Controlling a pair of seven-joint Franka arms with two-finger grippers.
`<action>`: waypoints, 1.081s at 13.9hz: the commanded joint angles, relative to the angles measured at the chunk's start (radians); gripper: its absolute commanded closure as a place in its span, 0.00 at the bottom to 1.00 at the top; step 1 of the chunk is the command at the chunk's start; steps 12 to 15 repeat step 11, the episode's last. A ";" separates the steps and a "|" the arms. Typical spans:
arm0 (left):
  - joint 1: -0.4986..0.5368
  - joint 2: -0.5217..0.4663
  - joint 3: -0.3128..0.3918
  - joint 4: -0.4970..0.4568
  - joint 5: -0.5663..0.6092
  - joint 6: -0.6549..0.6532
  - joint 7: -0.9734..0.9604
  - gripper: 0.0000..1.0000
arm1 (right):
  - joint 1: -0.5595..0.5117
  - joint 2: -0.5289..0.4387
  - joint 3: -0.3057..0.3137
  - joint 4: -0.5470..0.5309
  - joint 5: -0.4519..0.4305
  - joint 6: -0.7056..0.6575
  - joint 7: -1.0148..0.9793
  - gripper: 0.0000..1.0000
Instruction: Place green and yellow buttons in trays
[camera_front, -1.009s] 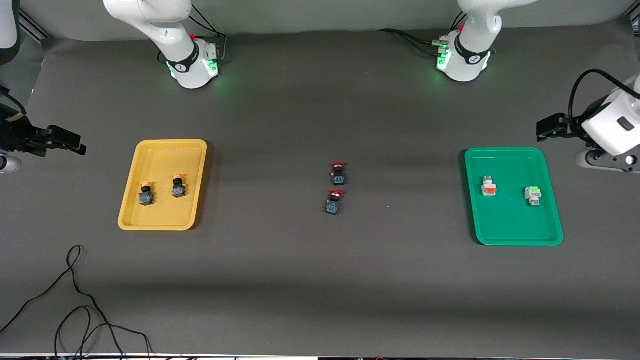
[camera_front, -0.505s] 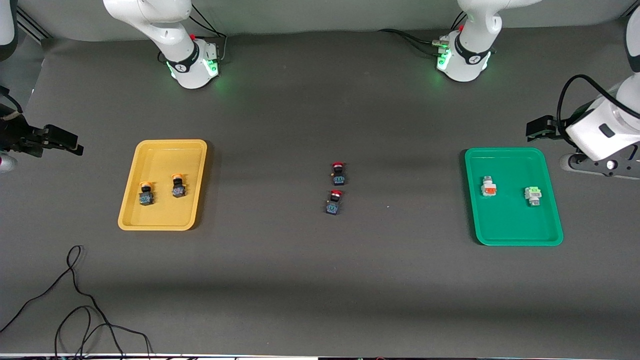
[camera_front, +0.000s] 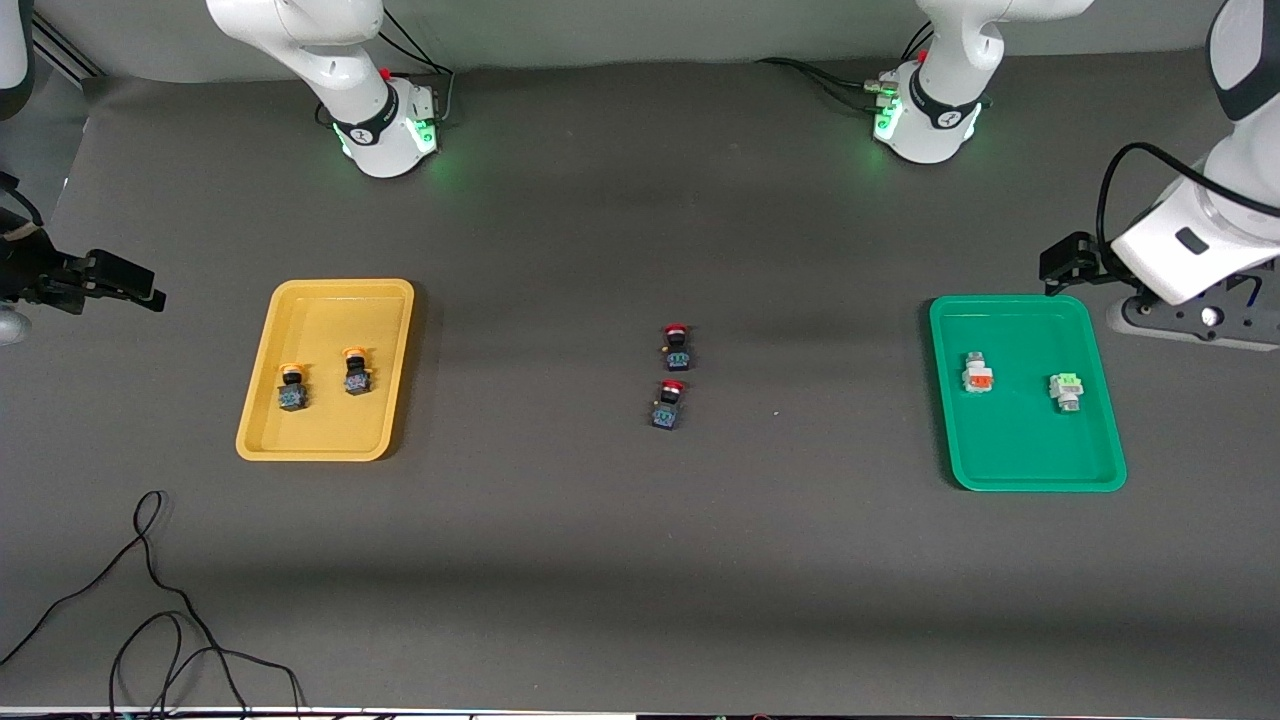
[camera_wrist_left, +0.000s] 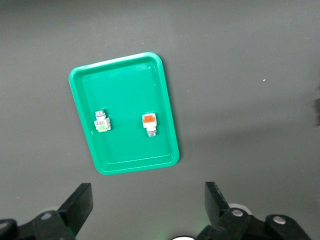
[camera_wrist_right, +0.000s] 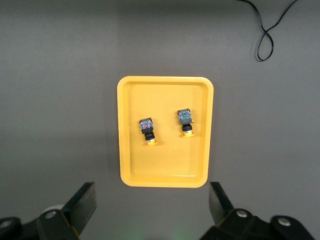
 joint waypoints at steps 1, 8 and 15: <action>-0.019 -0.034 0.016 -0.054 0.006 0.031 0.034 0.00 | -0.007 -0.001 0.010 0.011 -0.018 0.000 0.023 0.00; -0.017 -0.003 0.020 -0.025 0.003 0.002 0.028 0.00 | -0.007 0.001 0.010 0.009 -0.020 0.000 0.020 0.00; -0.011 -0.003 0.024 -0.027 0.003 0.002 0.031 0.00 | -0.007 0.001 0.010 0.009 -0.020 0.000 0.020 0.00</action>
